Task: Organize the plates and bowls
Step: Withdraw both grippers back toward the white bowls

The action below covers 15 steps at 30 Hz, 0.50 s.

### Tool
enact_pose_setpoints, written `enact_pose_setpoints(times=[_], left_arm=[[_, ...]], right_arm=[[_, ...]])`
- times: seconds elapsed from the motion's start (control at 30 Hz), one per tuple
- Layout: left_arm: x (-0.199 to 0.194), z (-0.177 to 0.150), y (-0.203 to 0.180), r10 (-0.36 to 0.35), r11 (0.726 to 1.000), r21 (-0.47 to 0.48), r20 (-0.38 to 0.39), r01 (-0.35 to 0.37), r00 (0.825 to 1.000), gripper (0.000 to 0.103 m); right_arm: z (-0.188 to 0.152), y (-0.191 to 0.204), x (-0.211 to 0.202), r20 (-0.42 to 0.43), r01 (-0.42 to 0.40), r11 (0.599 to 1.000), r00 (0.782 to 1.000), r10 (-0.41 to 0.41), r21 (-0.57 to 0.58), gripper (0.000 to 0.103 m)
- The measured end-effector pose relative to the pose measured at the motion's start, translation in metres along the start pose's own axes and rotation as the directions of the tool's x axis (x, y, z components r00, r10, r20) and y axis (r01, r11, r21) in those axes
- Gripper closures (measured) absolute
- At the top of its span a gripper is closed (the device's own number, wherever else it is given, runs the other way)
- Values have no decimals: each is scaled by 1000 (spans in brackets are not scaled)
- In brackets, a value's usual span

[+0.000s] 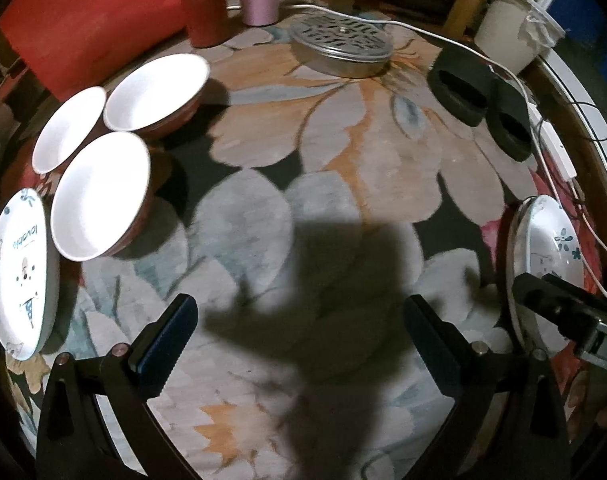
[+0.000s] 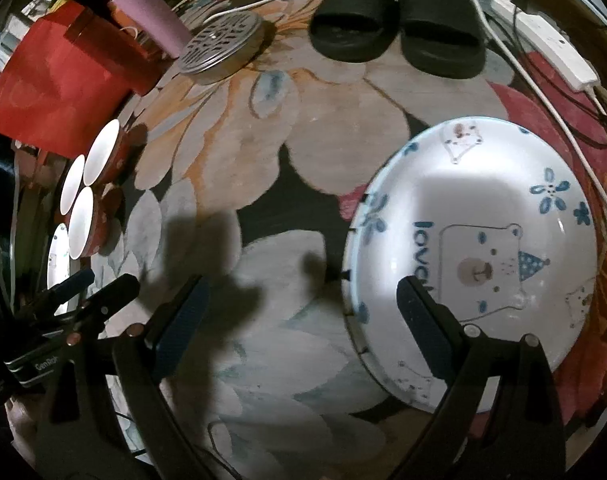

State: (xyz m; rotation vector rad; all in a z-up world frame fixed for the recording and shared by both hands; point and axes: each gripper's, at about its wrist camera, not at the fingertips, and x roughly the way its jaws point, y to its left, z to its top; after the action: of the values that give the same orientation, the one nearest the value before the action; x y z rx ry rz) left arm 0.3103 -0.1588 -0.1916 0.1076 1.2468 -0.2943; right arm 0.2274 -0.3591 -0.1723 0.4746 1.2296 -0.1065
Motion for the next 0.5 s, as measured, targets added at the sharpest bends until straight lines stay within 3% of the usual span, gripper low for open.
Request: enact_pose_setpoints(times=[0.5], left_arm=[[-3,-9,52,37,997,-75,-5,-37,999,0]], right_arm=[[2,39,15,-3,-7,997,1000,7,-70,4]])
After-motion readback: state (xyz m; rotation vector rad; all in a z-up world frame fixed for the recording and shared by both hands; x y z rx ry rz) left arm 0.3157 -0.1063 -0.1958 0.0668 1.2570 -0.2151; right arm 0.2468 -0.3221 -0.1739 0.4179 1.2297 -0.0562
